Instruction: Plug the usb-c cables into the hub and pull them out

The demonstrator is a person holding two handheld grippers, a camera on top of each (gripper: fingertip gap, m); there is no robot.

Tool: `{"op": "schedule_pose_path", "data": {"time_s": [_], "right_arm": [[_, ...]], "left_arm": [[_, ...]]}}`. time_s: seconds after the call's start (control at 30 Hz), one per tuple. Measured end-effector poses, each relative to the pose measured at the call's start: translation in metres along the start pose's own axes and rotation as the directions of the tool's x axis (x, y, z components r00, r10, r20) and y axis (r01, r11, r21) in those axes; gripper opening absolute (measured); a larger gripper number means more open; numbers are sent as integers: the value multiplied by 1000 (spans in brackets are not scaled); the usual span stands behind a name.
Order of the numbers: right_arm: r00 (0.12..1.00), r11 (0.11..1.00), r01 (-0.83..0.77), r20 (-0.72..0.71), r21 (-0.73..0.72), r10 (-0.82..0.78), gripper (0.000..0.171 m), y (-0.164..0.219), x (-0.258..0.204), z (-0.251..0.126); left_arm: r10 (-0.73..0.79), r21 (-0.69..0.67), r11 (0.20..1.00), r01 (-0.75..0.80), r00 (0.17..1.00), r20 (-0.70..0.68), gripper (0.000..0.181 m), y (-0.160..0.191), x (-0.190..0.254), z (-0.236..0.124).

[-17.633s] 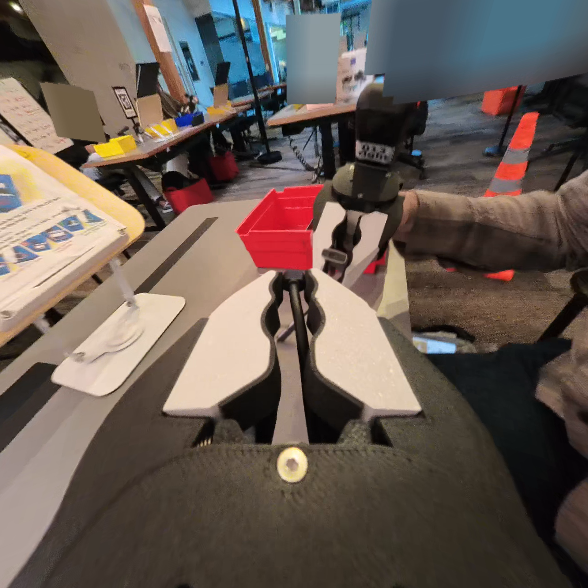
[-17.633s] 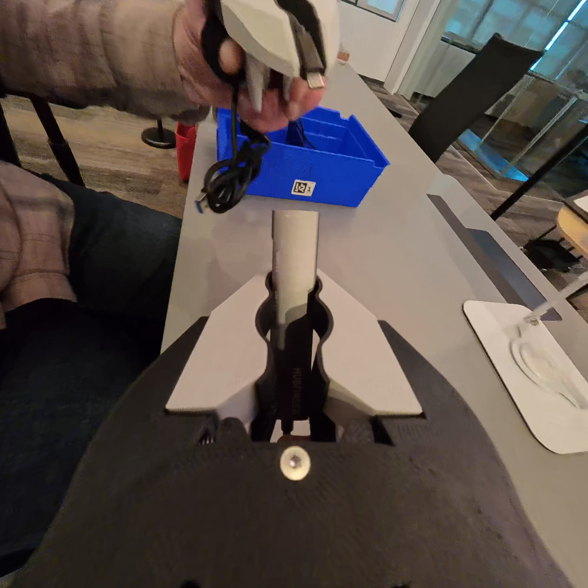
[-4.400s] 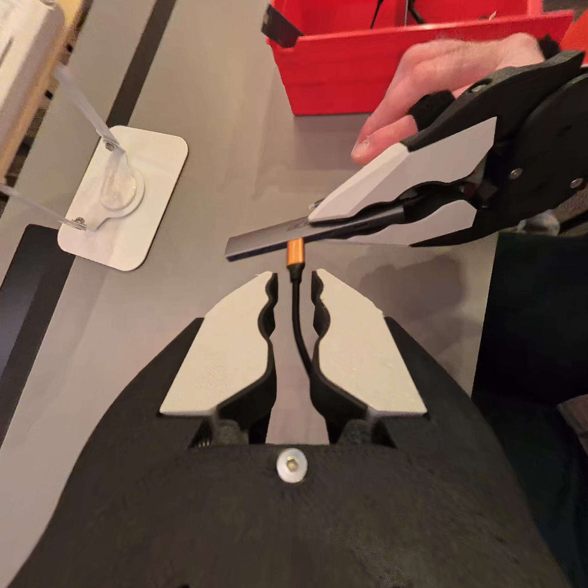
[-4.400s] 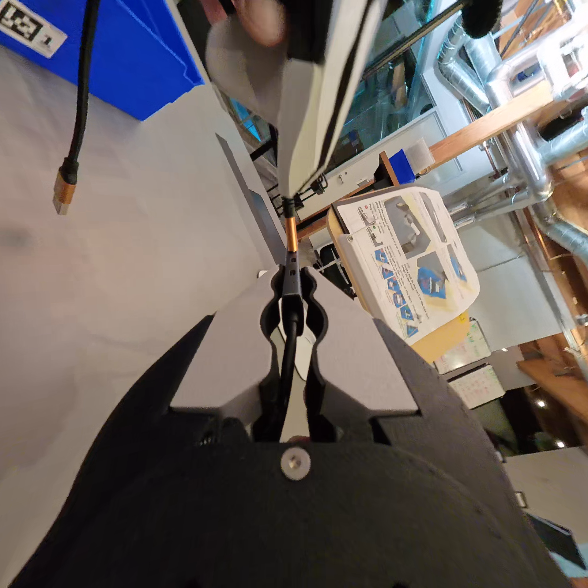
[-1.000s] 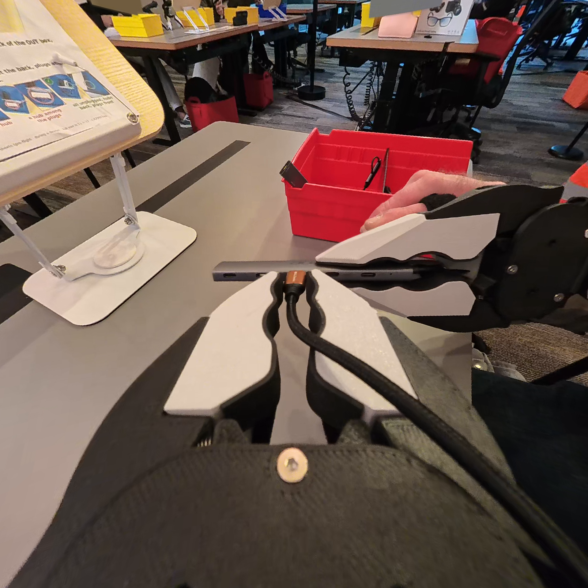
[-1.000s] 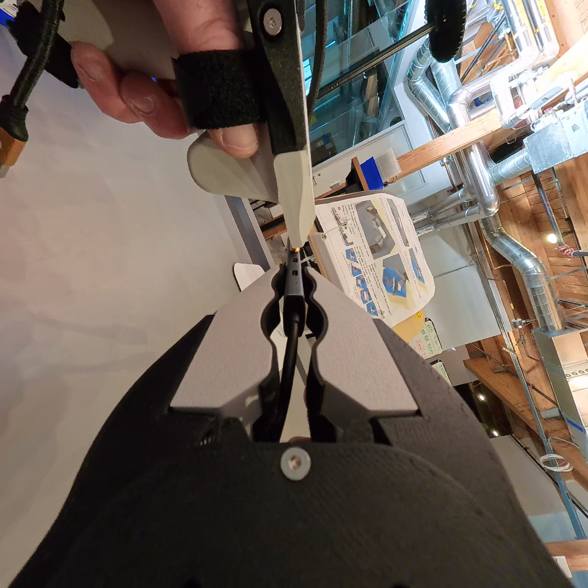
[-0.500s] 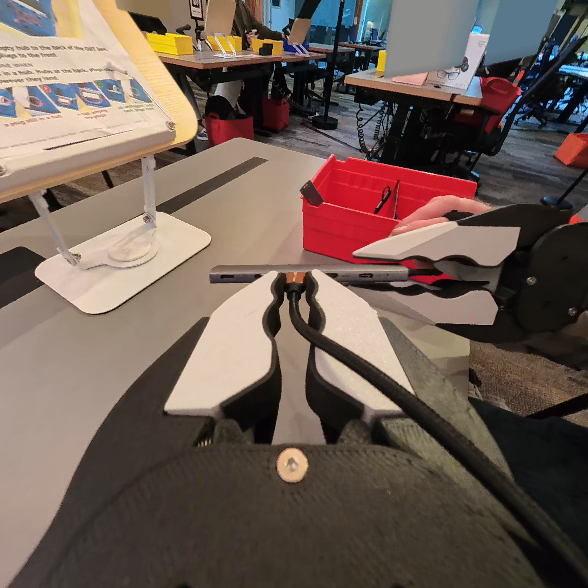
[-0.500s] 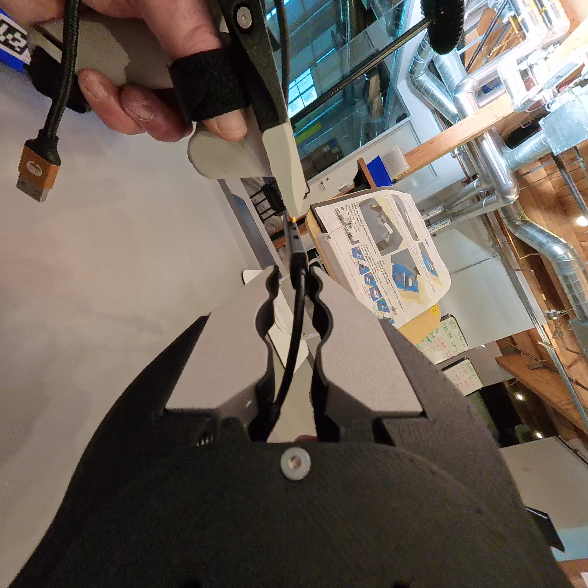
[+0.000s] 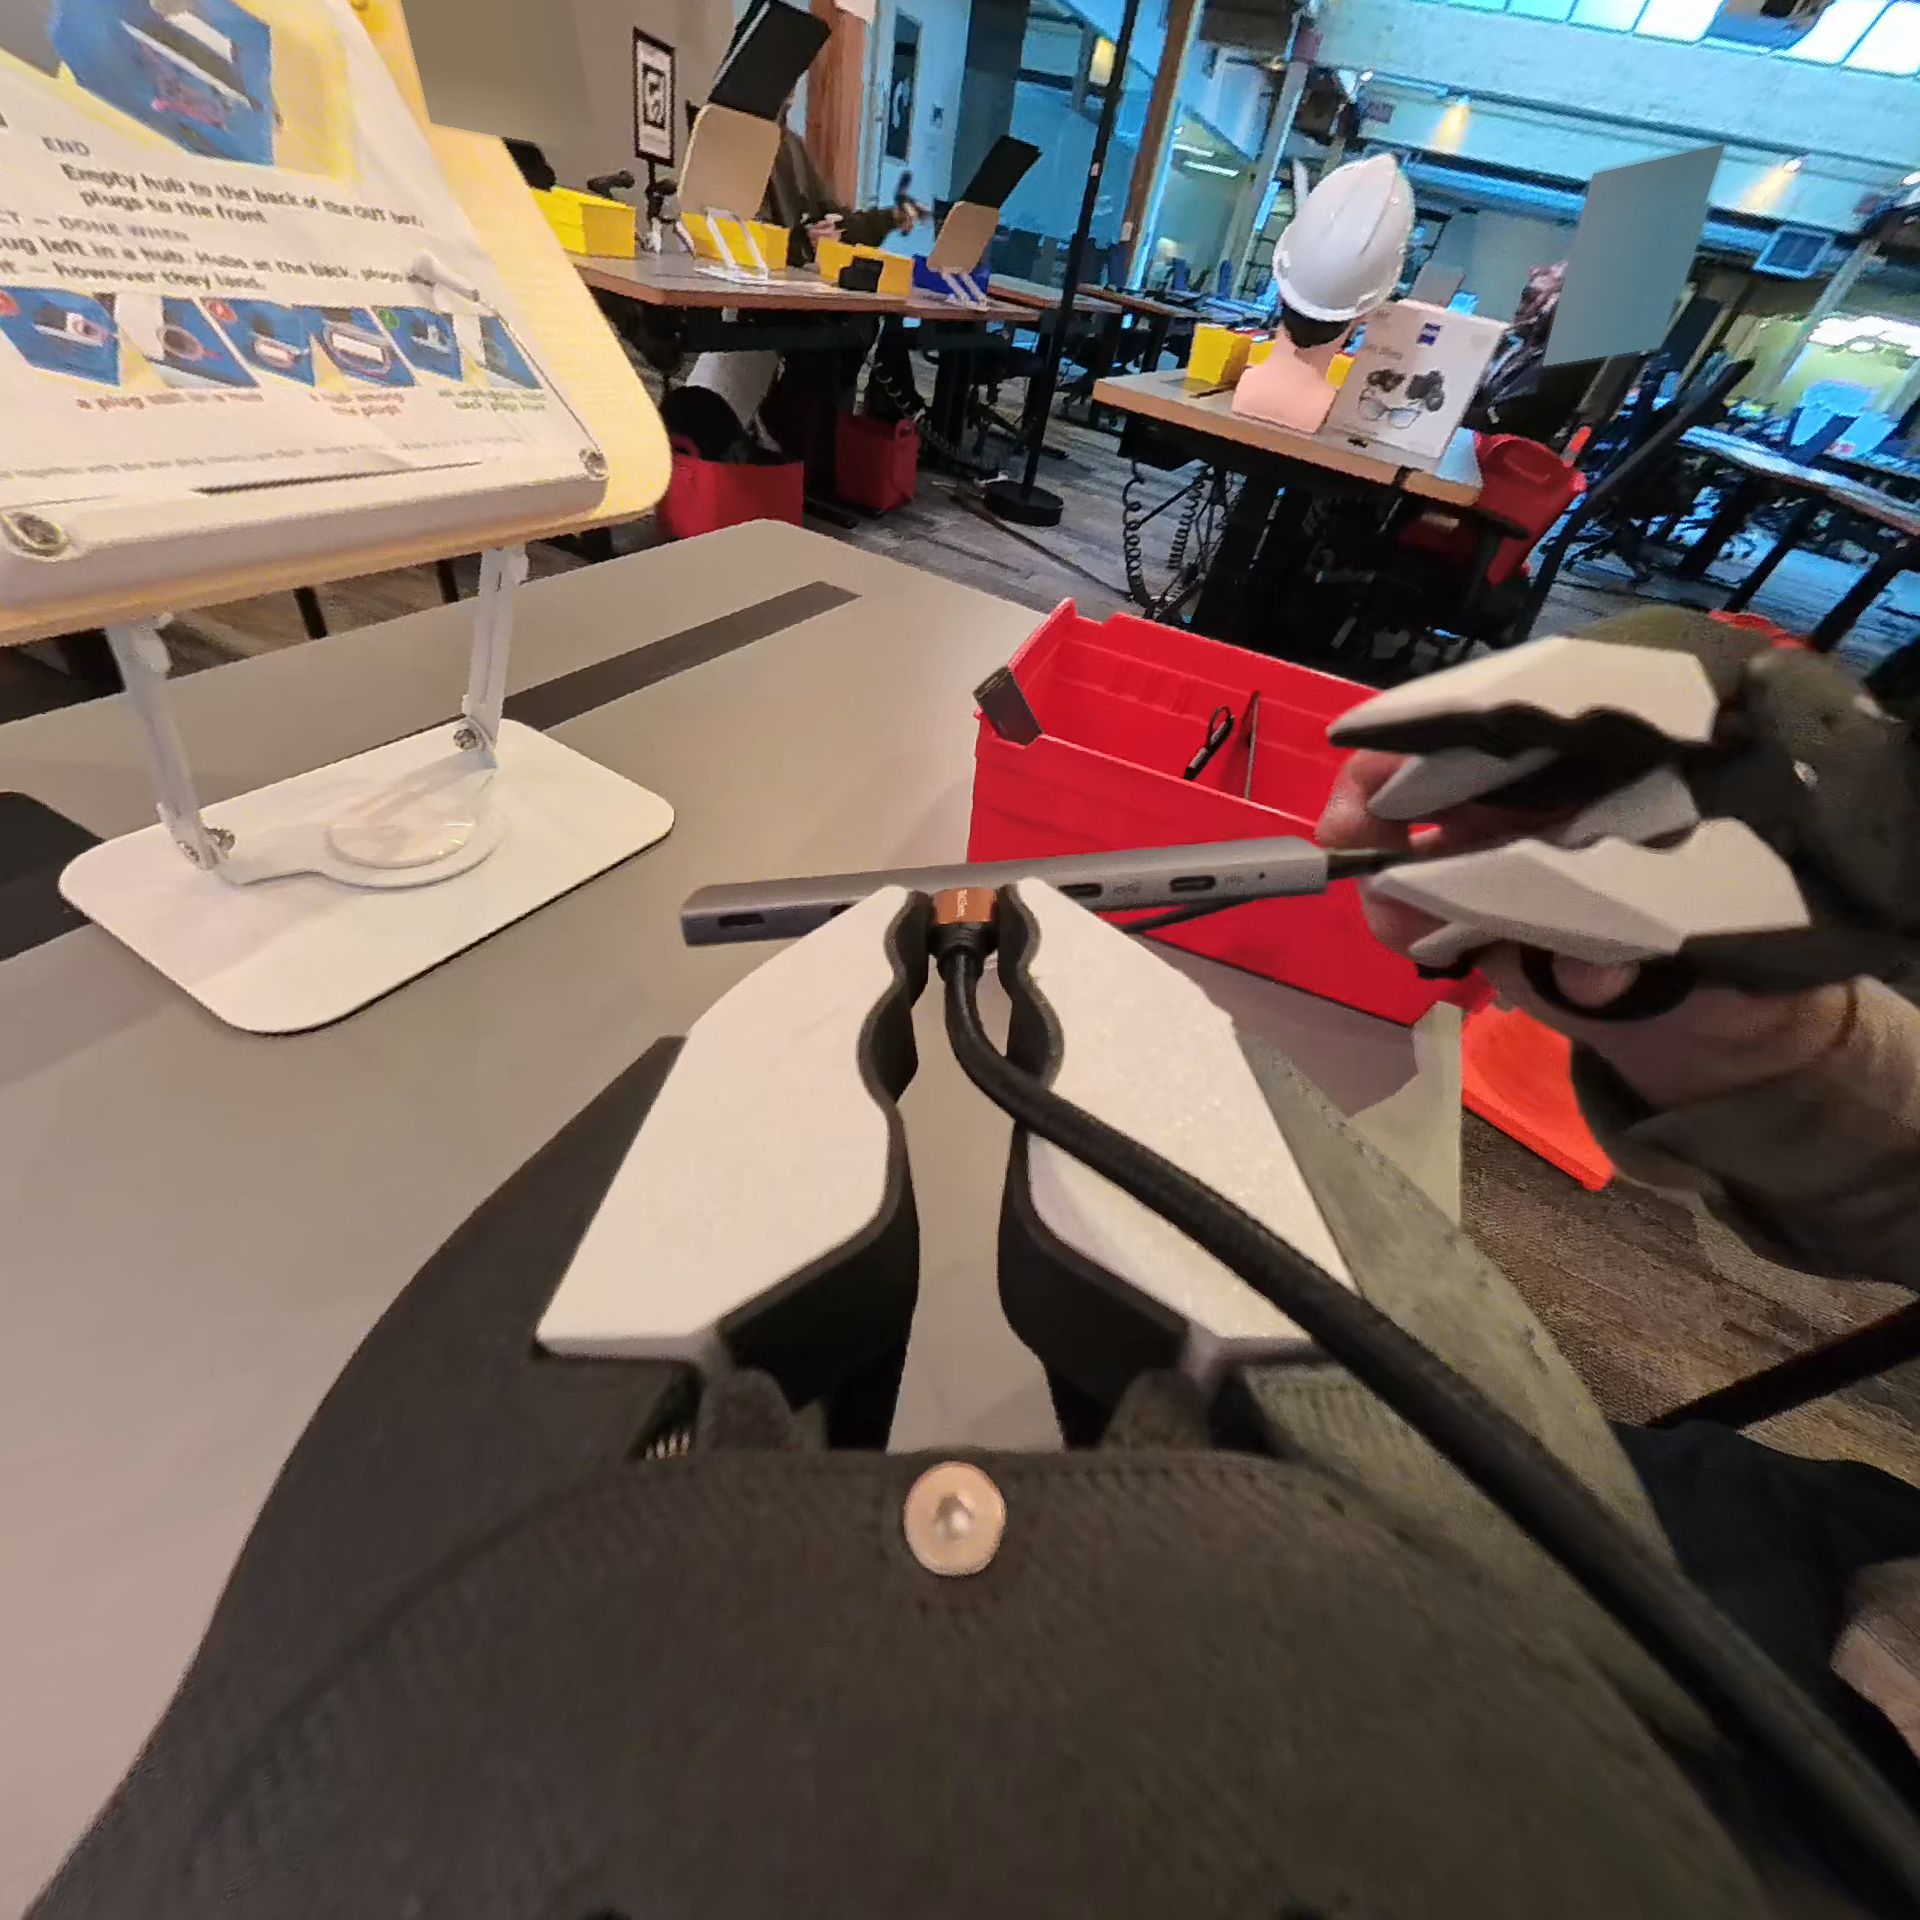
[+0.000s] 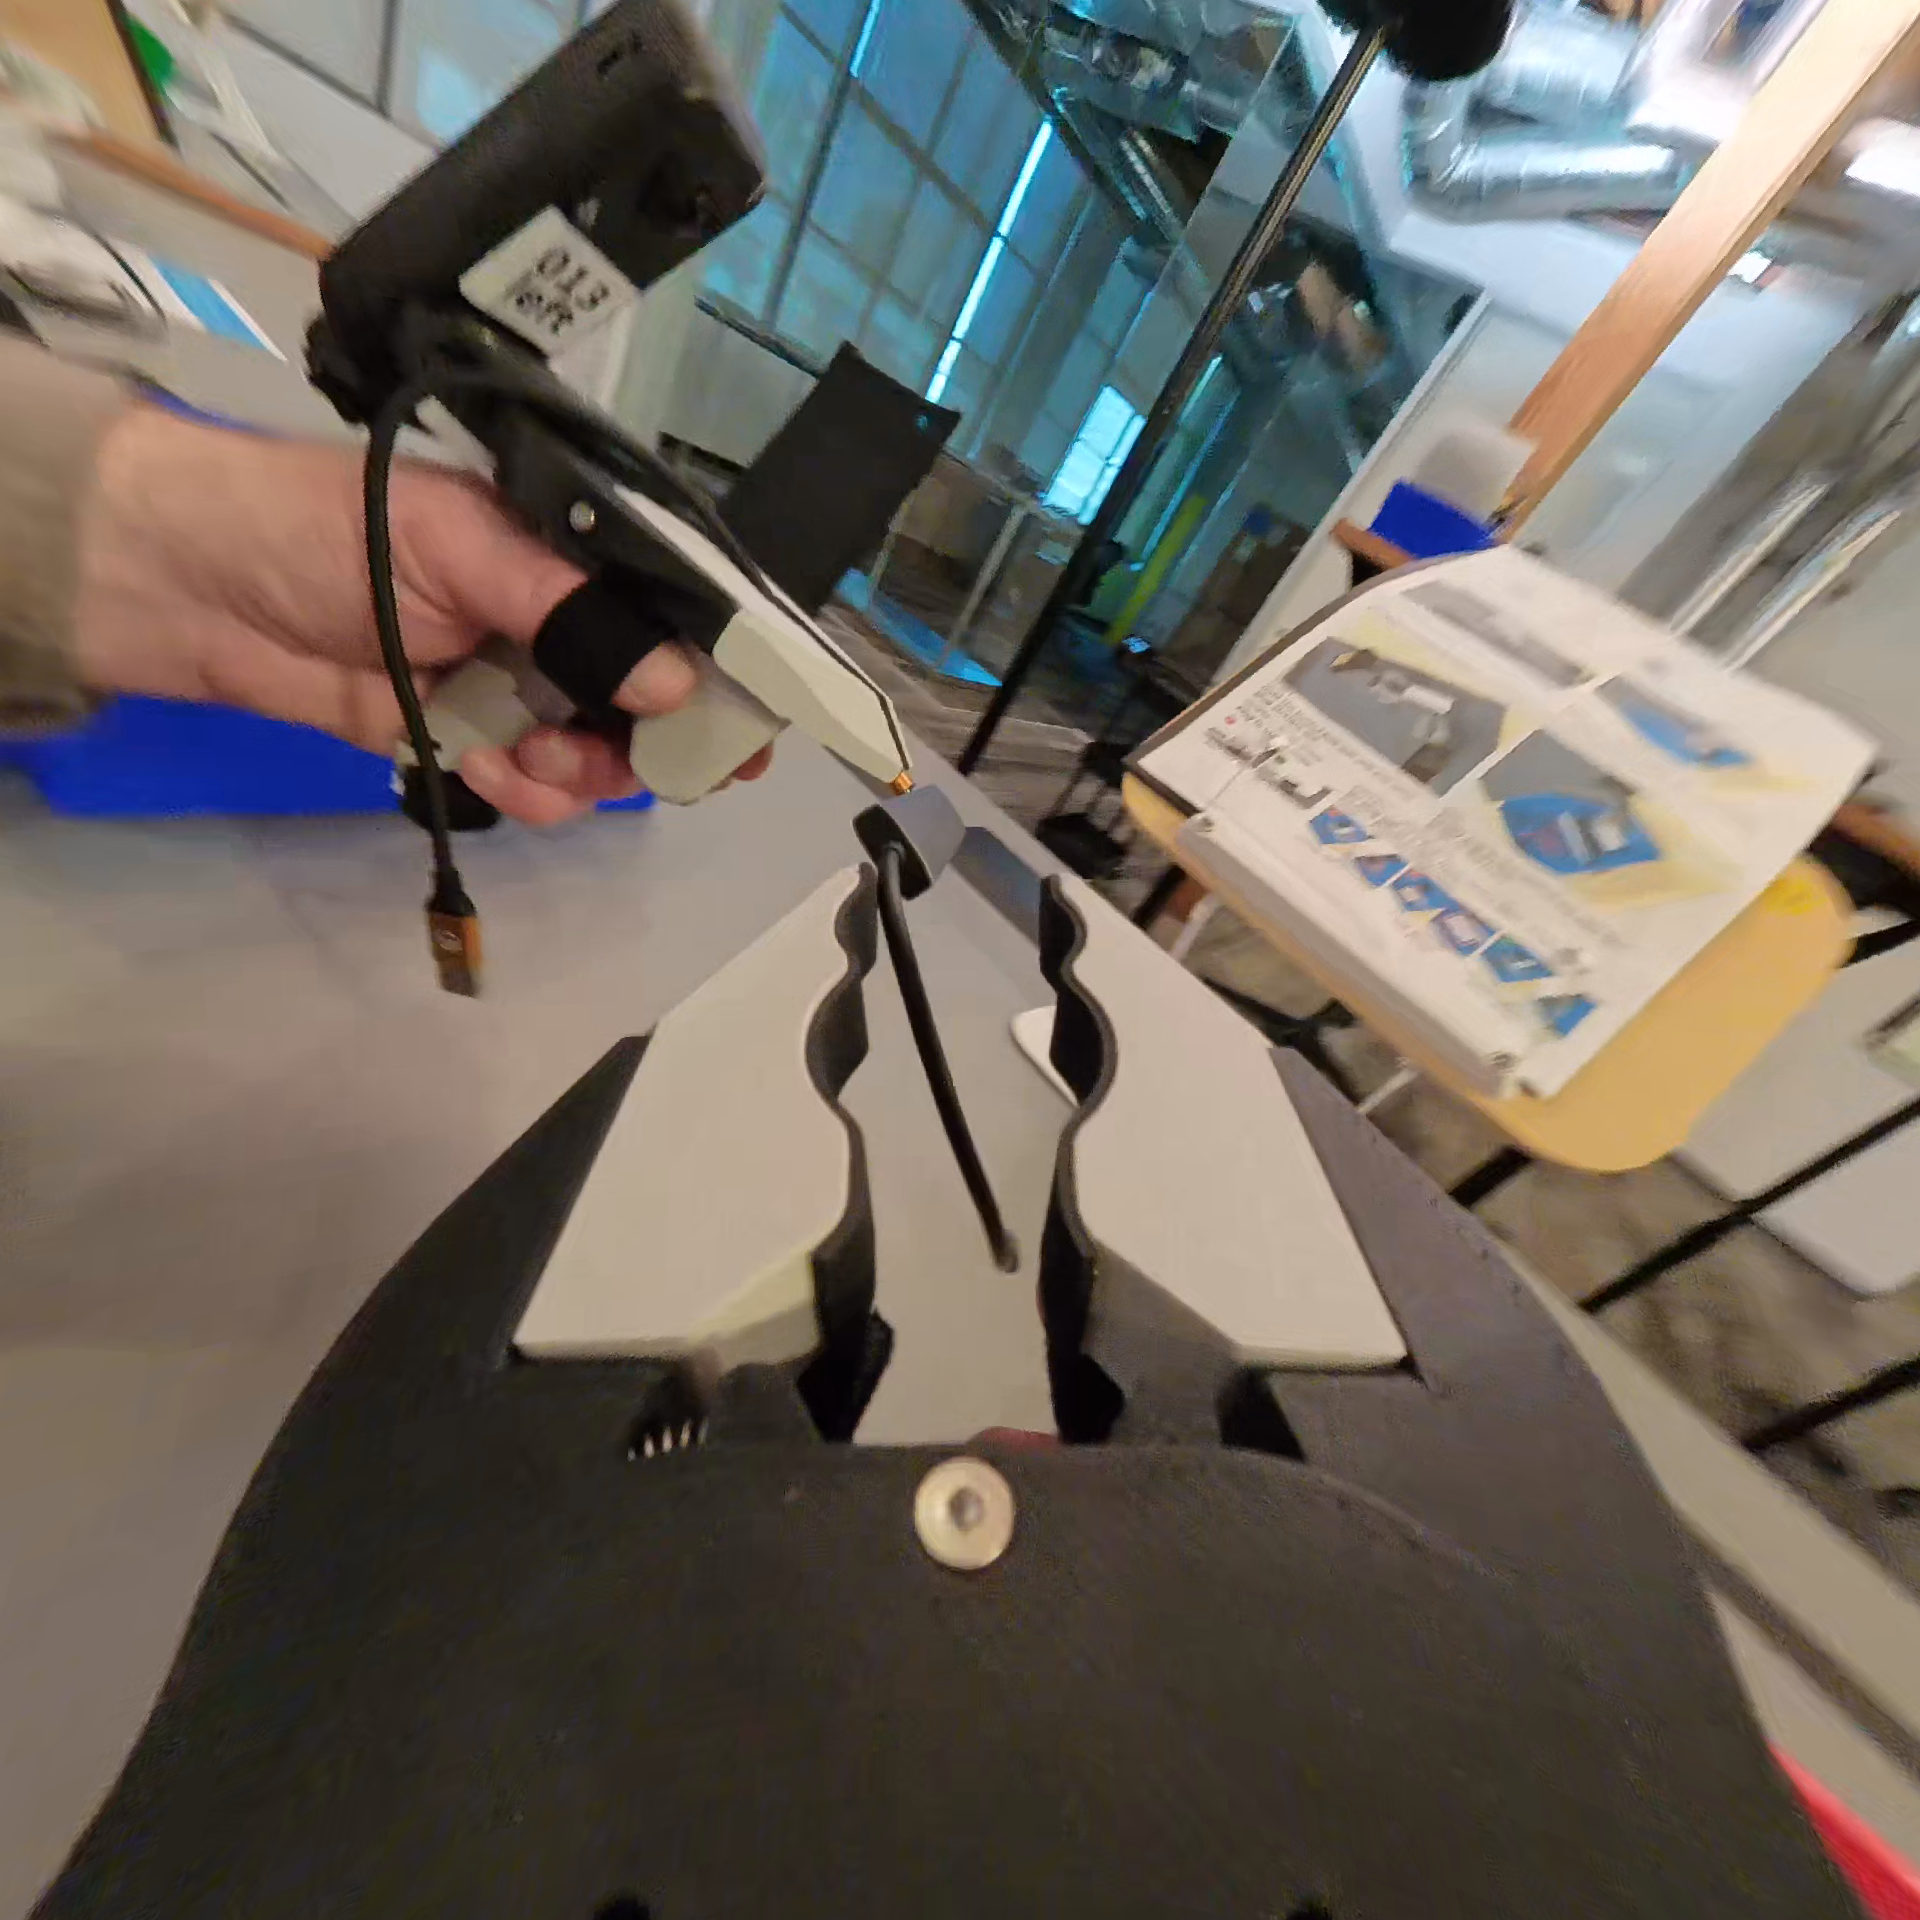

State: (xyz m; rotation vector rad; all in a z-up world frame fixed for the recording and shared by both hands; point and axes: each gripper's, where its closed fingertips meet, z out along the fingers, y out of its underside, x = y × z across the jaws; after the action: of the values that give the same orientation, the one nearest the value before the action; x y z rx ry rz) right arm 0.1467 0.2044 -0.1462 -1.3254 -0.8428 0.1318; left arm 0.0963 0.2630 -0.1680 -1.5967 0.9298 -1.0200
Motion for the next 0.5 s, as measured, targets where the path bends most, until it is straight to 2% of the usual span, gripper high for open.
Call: {"op": "schedule_pose_path", "data": {"time_s": [0.1, 0.17, 0.27, 0.4, 0.5], "right_arm": [[982, 986, -167, 91, 16, 165, 37, -8, 6, -1], [952, 961, -272, 160, 48, 261, 34, -15, 8, -3], [893, 920, -388, 267, 49, 363, 49, -22, 9, -5], [853, 901, -434, 326, 6, 408, 71, -17, 4, -1], [828, 893, -450, 371, -9, 421, 71, -17, -4, 3]], "left_arm": [[11, 1, 1000, -11, 999, -31, 12, -4, 1, -2], [22, 9, 1000, -21, 999, -36, 12, -8, 1, -4], [48, 11, 999, -47, 998, -50, 12, -12, 0, -9], [51, 24, 998, -50, 996, -67, 12, -17, -2, -16], [59, 24, 998, -57, 995, -83, 12, -18, -1, -19]]}}
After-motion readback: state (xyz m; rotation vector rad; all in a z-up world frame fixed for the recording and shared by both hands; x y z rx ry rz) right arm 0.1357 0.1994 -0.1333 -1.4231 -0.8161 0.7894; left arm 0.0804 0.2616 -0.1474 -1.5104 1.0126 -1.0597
